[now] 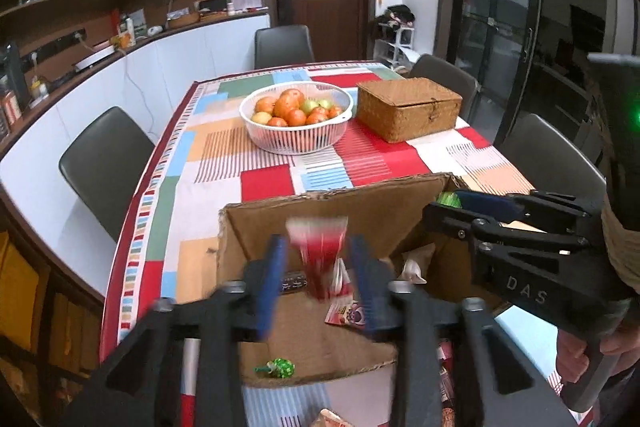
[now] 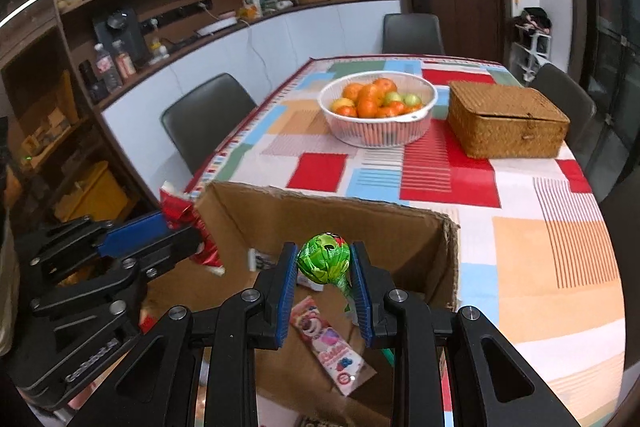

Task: Organize snacks
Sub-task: 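Carry the red snack and lollipop over the box and open both tools, then move both open tools back toward the snacks on the table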

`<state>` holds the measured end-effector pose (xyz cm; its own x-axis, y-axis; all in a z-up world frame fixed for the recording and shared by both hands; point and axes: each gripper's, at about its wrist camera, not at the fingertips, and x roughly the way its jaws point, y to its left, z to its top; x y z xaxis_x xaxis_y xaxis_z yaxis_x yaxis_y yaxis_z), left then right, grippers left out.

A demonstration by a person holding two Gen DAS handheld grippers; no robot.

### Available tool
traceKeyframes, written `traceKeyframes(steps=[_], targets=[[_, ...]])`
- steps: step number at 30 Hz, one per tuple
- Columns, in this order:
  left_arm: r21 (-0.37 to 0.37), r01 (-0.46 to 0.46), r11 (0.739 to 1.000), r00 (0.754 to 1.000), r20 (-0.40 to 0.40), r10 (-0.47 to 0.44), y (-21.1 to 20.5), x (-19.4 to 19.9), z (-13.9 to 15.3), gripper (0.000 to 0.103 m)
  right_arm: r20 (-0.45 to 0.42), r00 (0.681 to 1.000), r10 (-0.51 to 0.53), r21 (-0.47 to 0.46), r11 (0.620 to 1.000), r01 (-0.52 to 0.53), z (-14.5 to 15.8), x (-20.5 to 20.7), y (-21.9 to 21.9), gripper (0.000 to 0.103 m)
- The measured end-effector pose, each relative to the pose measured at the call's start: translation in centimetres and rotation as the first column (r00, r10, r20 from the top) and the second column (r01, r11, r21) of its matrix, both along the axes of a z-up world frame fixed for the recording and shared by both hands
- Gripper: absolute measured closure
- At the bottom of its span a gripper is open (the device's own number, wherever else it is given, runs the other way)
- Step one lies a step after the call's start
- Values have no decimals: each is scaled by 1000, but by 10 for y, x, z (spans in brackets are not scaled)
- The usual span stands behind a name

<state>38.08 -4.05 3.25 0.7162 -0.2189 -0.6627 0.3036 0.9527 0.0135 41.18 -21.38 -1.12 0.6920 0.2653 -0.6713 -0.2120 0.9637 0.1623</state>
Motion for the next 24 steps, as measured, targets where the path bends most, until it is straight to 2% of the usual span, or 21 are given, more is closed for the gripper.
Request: traceKeyframes(steps=[1, 2, 3, 6, 9, 12, 15, 19, 24], targets=[[-2, -8, 1000, 1000, 17, 8, 3, -5, 2, 53, 3, 1000, -19, -9, 1000, 19, -1, 0, 0, 68], [11, -19, 1000, 999, 34, 19, 6, -12, 3, 53, 4, 999, -42, -17, 999, 42, -1, -2, -2, 54], [19, -26, 999, 999, 44, 25, 8, -17, 4, 53, 9, 999, -53, -14, 998, 54, 0, -5, -3, 48], [21, -24, 999, 996, 81, 22, 14, -38, 9, 43, 44, 997, -62, -8, 998, 63, 7, -22, -7, 47], [27, -15, 1000, 992, 127, 11, 18, -64, 15, 40, 93, 994, -62, -27, 998, 65, 16, -47, -5, 39], [33, 6, 999, 988, 157, -12, 22, -85, 19, 36, 152, 987, -53, -32, 998, 59, 23, -74, -3, 36], [37, 17, 999, 983, 182, -24, 26, -104, 22, 31, 175, 984, -38, -35, 998, 44, 27, -95, 2, 32], [26, 25, 999, 983, 183, -29, 34, -121, 20, 28, 171, 985, -17, -18, 1000, 20, 23, -116, 9, 31], [22, 7, 1000, 992, 128, -9, 46, -134, 0, 26, 114, 993, -12, -13, 1000, 14, 3, -131, 17, 31]])
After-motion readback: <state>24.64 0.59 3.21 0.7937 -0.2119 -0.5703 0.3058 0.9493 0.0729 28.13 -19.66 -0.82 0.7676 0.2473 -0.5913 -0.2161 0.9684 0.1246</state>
